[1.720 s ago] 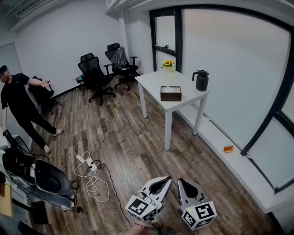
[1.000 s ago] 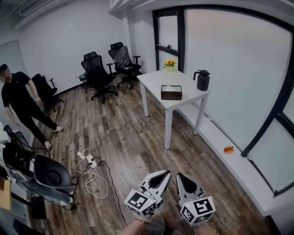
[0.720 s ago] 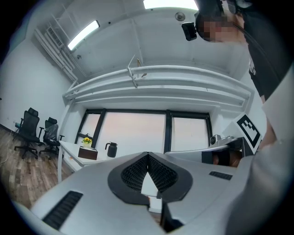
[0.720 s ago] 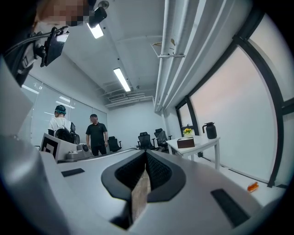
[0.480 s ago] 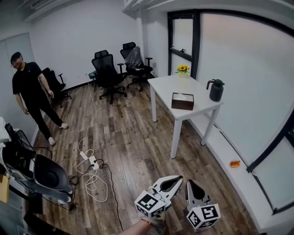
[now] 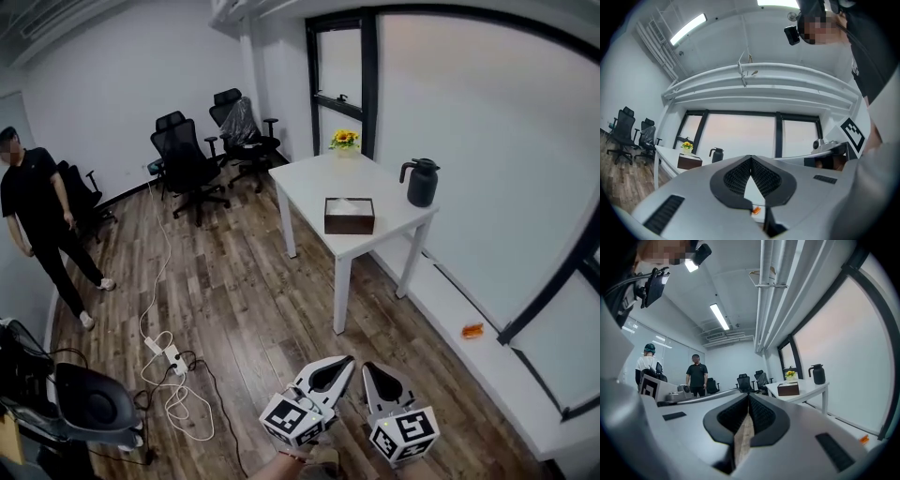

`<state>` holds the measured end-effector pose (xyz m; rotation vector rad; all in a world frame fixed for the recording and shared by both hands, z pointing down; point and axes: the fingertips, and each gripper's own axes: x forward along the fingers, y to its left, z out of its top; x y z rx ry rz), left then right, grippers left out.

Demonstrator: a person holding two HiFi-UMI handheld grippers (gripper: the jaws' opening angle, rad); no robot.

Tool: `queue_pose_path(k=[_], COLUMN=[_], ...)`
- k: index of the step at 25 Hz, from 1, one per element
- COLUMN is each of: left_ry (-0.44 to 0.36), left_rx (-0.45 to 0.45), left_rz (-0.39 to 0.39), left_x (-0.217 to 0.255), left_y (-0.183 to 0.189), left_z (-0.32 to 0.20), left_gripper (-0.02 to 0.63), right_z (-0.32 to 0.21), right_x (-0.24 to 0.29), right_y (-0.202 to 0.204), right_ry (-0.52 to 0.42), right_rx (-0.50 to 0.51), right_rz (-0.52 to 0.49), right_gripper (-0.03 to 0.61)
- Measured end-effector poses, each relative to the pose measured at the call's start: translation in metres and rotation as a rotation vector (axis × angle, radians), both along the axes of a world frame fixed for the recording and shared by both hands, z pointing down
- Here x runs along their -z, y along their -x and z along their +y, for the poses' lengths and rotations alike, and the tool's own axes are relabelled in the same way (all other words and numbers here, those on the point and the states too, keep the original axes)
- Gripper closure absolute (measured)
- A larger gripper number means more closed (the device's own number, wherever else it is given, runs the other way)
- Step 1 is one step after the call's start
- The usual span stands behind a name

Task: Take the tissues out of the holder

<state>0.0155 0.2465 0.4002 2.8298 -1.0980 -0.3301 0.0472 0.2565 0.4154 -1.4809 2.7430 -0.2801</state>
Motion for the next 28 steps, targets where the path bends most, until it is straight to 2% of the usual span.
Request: queue_pose_path(k=[5, 14, 17, 28], left_ry=[-0.009, 0.014, 0.039, -0.015], left_rx=[0.006, 0.001, 0.011, 0.072], left_rz=[-0.015, -0.002, -0.008, -0.029], left_x=[-0.003, -0.017, -0.023, -0.011], left_y=[0.008, 0.007, 0.008, 0.018], left_z=[-0.032, -0.077, -0.101, -0.206], left_gripper=[0.606, 0.607, 0.606, 0.606], right_z=[-0.03, -0.078, -0.102, -0.212], right_x=[0.002, -0.014, -0.018, -0.008], right_y=[0.008, 0.0, 0.0, 0.014], right_ry=[-0.034, 0.004, 0.013, 0.006], right_rx=[-0.008, -0.029, -0.018, 0.069], right_rz=[0.023, 0.013, 0.011, -0.021], right_gripper=[0.572, 0.572, 0.572, 0.571])
